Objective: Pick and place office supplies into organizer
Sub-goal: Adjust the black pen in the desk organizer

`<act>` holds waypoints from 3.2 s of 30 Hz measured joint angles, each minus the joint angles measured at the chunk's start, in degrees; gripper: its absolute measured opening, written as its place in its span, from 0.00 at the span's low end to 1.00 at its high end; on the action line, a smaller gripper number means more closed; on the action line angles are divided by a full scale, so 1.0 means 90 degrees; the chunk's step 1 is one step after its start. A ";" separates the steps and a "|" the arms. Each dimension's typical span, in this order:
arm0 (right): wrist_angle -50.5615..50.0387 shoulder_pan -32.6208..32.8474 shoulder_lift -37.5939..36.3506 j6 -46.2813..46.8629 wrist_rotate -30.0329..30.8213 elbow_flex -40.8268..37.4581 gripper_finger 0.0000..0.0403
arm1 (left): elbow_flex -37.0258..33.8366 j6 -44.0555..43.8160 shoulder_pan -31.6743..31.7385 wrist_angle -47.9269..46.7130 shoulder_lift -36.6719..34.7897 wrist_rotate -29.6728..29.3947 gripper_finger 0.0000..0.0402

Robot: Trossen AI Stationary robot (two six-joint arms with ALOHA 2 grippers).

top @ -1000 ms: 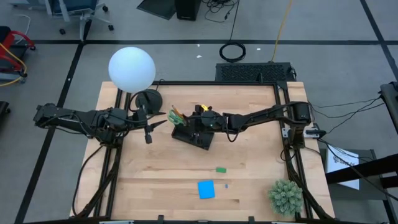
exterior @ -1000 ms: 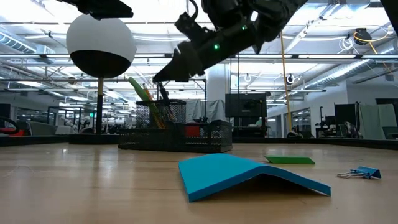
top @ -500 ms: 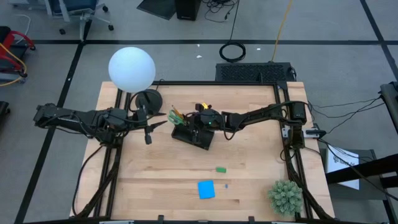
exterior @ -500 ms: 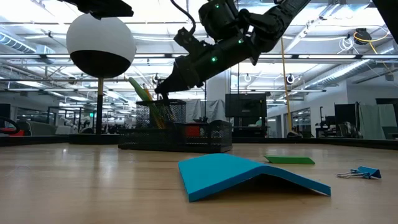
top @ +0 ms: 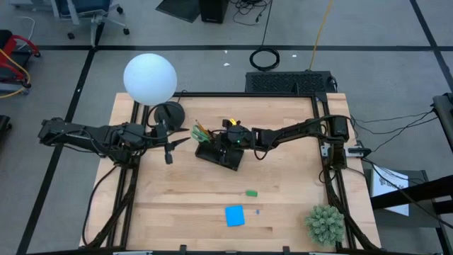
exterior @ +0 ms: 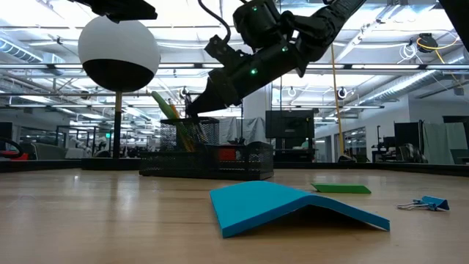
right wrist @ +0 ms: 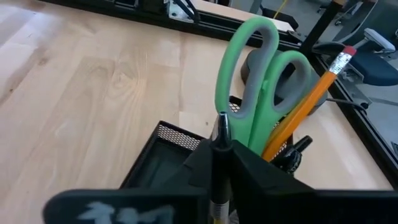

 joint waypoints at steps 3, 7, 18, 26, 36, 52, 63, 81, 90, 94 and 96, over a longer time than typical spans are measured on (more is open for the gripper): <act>0.0040 -0.0009 0.0000 0.0013 -0.0003 0.0000 0.05 | 0.0000 0.0000 0.0001 0.0000 0.0000 0.0000 0.33; 0.0154 -0.0008 0.0000 0.0026 -0.0003 0.0000 0.05 | 0.0000 0.0001 0.0000 -0.0001 0.0000 0.0000 0.33; 0.0244 0.0019 -0.0010 0.0036 -0.0316 0.0136 0.04 | 0.0000 0.0002 0.0002 -0.0001 0.0000 0.0000 0.33; 0.0236 0.0021 -0.0012 -0.0019 -0.0319 0.0136 0.04 | 0.0000 0.0027 0.0000 -0.0001 0.0000 0.0000 0.33; -0.0148 0.0196 -0.0190 -0.0233 -0.0297 0.0470 0.04 | 0.0000 0.0027 0.0000 -0.0003 0.0000 0.0000 0.33; -0.0701 0.0609 -0.0245 -0.1103 0.0208 0.0583 0.04 | 0.0000 0.0041 0.0000 -0.0001 0.0000 0.0007 0.33; -0.0544 0.0646 -0.0700 -0.1310 0.0194 0.0583 0.04 | 0.0000 0.0044 0.0000 -0.0006 0.0000 0.0005 0.33; -0.1110 0.1208 -0.0891 -0.3178 0.2178 0.0578 0.04 | 0.0000 0.0046 0.0000 0.0001 0.0000 0.0005 0.33; -0.1066 0.1313 -0.0654 -0.4135 0.3014 0.0578 0.04 | 0.0000 0.0036 0.0000 0.0004 0.0000 0.0002 0.33; -0.0951 0.1363 -0.0473 -0.4715 0.3542 0.0576 0.04 | 0.0000 0.0044 0.0000 0.0007 0.0000 0.0002 0.33; -0.0978 0.1406 -0.0398 -0.5076 0.3822 0.0576 0.04 | 0.0000 0.0044 0.0000 0.0007 0.0000 0.0002 0.33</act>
